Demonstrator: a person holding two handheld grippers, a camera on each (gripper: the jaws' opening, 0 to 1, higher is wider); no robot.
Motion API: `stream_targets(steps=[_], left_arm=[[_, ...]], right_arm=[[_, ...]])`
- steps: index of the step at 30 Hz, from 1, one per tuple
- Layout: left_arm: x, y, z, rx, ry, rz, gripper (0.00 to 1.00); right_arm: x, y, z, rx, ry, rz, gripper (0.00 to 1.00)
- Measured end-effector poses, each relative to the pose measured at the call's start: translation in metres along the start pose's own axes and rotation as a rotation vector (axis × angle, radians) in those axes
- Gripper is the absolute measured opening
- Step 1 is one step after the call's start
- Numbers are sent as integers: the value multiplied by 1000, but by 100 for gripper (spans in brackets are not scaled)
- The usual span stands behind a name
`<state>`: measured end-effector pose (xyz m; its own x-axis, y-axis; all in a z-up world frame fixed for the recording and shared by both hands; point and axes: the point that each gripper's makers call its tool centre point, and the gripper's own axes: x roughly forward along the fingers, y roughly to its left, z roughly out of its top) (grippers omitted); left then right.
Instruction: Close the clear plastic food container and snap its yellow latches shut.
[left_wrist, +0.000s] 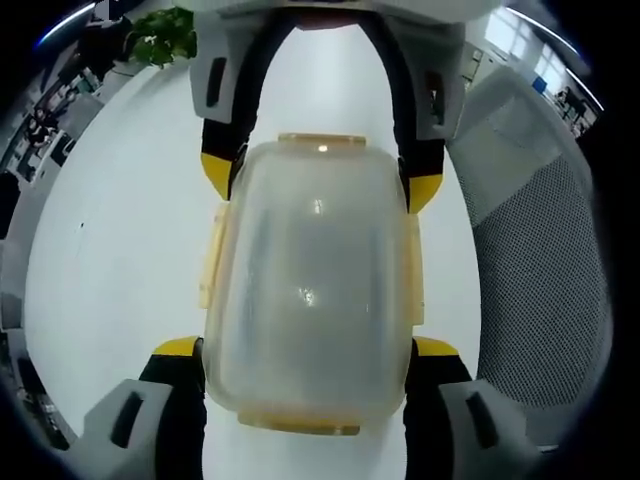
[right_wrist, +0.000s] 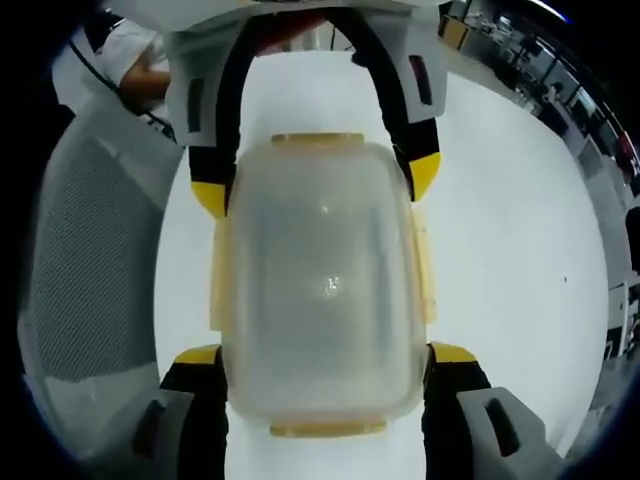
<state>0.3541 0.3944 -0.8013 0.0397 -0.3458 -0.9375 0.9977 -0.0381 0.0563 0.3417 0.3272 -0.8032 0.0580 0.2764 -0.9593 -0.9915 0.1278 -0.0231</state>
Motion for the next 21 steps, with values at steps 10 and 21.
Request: stream_targets(steps=[10, 21], left_arm=[[3, 12, -3, 11, 8, -2, 82], [3, 24, -5, -4, -4, 3, 82]], right_arm=[[3, -11, 2, 16, -20, -7, 81], [5, -26, 5, 8, -16, -4, 81]])
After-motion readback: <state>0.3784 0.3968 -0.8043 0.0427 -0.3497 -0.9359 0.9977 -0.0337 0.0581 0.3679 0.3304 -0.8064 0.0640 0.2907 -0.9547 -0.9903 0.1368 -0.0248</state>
